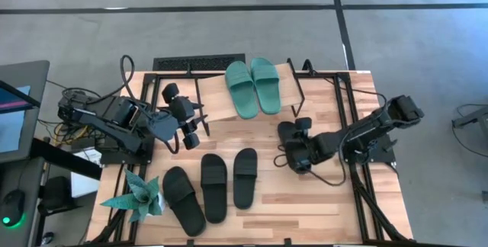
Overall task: Pick and place slides into the shelf
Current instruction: Put the black slide under the shelf
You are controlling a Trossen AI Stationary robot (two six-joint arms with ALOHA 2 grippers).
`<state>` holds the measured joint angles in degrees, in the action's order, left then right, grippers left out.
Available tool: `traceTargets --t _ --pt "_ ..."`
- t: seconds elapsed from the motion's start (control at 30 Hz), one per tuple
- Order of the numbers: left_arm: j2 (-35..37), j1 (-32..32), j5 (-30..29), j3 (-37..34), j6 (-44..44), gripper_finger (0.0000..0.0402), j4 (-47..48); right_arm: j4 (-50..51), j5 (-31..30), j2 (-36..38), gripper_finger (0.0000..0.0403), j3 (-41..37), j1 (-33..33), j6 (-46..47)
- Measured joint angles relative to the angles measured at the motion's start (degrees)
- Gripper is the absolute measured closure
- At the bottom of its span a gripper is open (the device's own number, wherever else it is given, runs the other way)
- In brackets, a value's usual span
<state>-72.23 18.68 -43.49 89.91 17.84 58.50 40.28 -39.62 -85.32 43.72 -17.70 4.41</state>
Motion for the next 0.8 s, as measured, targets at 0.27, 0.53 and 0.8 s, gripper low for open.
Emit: traceTargets --t 0.27,0.53,0.8 --pt "0.0 -0.02 -1.11 0.0 0.43 0.0262 0.0 -5.52 1.32 0.0 0.04 -2.06 3.82 -4.94" --pt "0.0 -0.02 -2.12 0.0 0.38 0.0262 0.02 -7.74 2.7 0.11 0.0399 -3.6 6.39 -7.8" --pt "0.0 -0.02 -2.44 0.0 0.36 0.0262 0.04 -9.65 -1.1 -0.13 0.0398 -3.71 6.59 -7.73"
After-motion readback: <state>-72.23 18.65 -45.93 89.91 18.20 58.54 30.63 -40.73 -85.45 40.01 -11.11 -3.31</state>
